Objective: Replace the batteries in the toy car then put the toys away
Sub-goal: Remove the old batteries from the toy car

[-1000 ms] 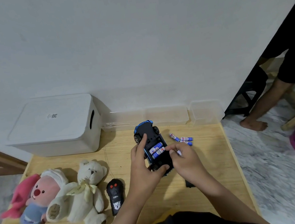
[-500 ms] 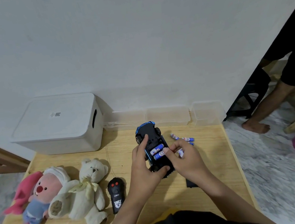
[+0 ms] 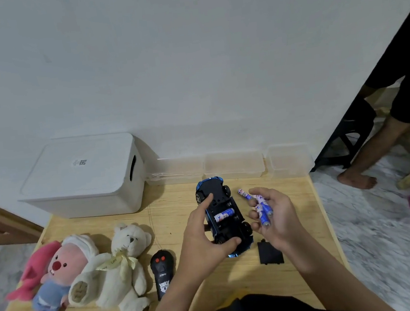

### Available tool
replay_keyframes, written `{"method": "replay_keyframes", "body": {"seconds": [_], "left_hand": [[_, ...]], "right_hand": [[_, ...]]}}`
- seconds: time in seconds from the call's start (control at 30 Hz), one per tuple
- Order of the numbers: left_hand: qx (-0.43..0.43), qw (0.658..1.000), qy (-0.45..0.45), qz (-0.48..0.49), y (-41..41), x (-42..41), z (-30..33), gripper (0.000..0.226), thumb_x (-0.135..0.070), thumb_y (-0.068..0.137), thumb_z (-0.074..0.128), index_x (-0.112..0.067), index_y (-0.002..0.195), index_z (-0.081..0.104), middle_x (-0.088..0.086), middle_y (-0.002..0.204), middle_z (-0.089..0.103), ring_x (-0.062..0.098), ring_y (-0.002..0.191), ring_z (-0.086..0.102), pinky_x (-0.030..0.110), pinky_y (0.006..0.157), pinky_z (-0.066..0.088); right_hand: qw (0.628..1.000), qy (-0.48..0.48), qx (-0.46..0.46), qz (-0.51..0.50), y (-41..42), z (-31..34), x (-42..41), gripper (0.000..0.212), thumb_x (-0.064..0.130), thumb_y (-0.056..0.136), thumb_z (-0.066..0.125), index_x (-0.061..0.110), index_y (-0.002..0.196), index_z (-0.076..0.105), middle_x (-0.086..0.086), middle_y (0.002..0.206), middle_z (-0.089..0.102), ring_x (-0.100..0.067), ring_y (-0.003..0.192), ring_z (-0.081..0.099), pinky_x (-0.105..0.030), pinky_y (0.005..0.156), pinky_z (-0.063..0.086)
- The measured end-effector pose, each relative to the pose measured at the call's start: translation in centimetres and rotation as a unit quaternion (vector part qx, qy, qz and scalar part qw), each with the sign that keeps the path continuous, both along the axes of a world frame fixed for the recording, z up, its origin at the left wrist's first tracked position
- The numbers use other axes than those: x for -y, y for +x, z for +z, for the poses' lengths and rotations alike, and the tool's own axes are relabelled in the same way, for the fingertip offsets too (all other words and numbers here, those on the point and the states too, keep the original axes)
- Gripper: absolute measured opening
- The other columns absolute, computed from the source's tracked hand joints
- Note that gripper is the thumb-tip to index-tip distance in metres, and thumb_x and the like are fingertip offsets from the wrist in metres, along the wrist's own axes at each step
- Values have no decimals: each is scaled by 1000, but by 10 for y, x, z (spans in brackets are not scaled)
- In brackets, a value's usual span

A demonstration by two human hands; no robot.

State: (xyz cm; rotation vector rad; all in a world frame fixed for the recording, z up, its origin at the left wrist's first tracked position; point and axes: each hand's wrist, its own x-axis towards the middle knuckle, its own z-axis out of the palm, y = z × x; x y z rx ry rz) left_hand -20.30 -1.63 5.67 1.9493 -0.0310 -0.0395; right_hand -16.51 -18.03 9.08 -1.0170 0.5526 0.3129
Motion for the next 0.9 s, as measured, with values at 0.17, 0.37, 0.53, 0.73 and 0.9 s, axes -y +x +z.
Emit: {"method": "replay_keyframes", "body": {"seconds": [0.17, 0.37, 0.53, 0.73, 0.9], "left_hand": [[-33, 998, 15, -45, 9, -6, 7, 89, -20, 59, 85, -45, 132, 40, -24, 121, 51, 2, 98, 59, 11, 78, 48], [-72, 991, 29, -107, 22, -19, 19, 83, -19, 59, 87, -47, 124, 43, -29, 111, 50, -7, 88, 58, 9, 71, 45], [-105, 984, 35, -137, 33, -26, 19, 81, -25, 56, 88, -48, 122, 46, -26, 113, 51, 1, 91, 57, 20, 79, 47], [-117, 980, 38, -155, 40, -30, 18, 80, -19, 57, 87, -44, 122, 47, -19, 113, 54, -9, 83, 56, 12, 74, 42], [-117, 980, 29, -159, 41, -31, 13, 81, -19, 53, 86, -40, 123, 49, -10, 115, 58, -5, 88, 58, 10, 73, 44]], "right_hand": [[949, -208, 144, 189, -1, 4, 4, 26, 24, 94, 55, 11, 72, 55, -2, 59, 46, -11, 40, 38, -23, 40, 31], [675, -510, 311, 433, 19, 3, 14, 24, 31, 74, 75, 40, 95, 66, 7, 72, 51, -1, 68, 45, -32, 73, 44], [515, -581, 350, 525, 34, 19, 3, 42, 33, 76, 73, 40, 116, 59, 15, 74, 42, -2, 71, 40, -28, 62, 34], [454, -597, 382, 540, 43, 23, -4, 44, 37, 72, 74, 37, 112, 56, 14, 95, 56, -7, 79, 44, -29, 63, 36], [427, -595, 398, 552, 46, 24, -7, 41, 37, 71, 74, 33, 106, 54, 9, 94, 61, -11, 77, 48, -30, 59, 34]]}}
